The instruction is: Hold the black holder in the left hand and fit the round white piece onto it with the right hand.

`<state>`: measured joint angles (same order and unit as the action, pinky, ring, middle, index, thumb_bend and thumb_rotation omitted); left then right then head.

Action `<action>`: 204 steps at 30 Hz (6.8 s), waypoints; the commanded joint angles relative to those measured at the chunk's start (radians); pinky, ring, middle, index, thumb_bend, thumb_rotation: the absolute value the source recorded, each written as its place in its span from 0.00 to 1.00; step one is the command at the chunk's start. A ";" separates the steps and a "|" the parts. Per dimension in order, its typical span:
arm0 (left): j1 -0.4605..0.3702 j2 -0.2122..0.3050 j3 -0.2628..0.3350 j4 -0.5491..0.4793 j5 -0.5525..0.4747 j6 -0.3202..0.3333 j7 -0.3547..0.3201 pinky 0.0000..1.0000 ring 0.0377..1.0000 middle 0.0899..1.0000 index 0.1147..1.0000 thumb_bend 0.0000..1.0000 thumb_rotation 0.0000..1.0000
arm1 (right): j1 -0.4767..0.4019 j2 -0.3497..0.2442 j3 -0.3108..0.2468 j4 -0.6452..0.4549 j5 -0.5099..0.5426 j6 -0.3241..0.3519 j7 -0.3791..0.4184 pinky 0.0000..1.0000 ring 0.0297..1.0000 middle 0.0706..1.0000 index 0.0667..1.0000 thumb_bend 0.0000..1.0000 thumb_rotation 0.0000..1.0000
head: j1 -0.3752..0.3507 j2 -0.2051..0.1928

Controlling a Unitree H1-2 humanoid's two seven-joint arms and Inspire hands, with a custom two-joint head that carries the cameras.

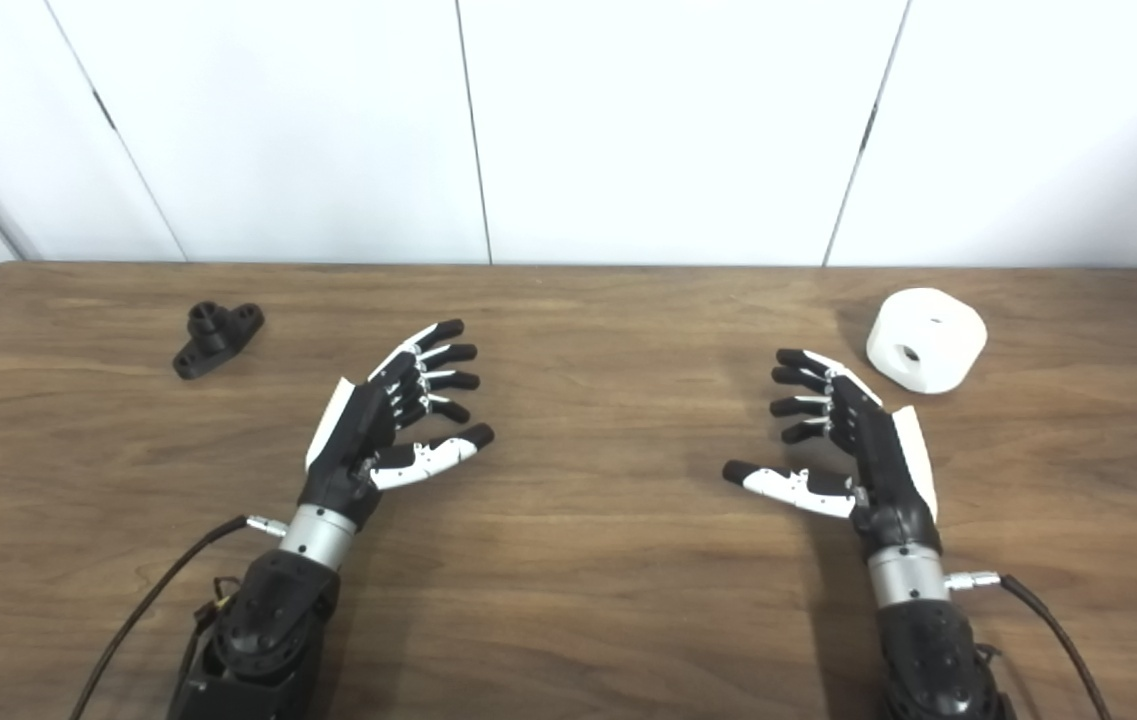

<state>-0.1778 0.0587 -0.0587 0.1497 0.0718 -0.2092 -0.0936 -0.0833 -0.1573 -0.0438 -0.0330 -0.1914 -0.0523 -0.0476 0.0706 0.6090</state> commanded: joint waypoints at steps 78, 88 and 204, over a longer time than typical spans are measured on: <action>-0.232 0.306 0.047 -0.116 0.211 0.207 -0.022 0.60 0.75 0.76 0.70 0.75 0.00 | -0.057 -0.072 -0.025 0.072 0.068 -0.091 0.025 0.52 0.64 0.75 0.78 0.63 0.00 | 0.445 -0.129; -0.290 0.362 0.108 -0.130 0.344 0.219 0.084 0.73 0.82 0.81 0.70 0.73 0.00 | -0.058 -0.075 -0.028 0.080 0.077 -0.104 0.030 0.50 0.63 0.75 0.77 0.62 0.00 | 0.450 -0.130; -0.294 0.298 0.049 0.596 0.335 0.341 0.519 0.92 1.00 0.98 0.61 0.89 0.13 | -0.002 -0.070 -0.033 -0.017 0.017 -0.093 0.009 0.45 0.57 0.72 0.75 0.50 0.00 | 0.407 -0.051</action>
<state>-0.4786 0.3816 -0.0013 0.7160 0.4387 0.1247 0.4696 -0.0711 -0.2180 -0.0714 -0.0062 -0.1756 -0.1251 -0.0361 0.4786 0.5568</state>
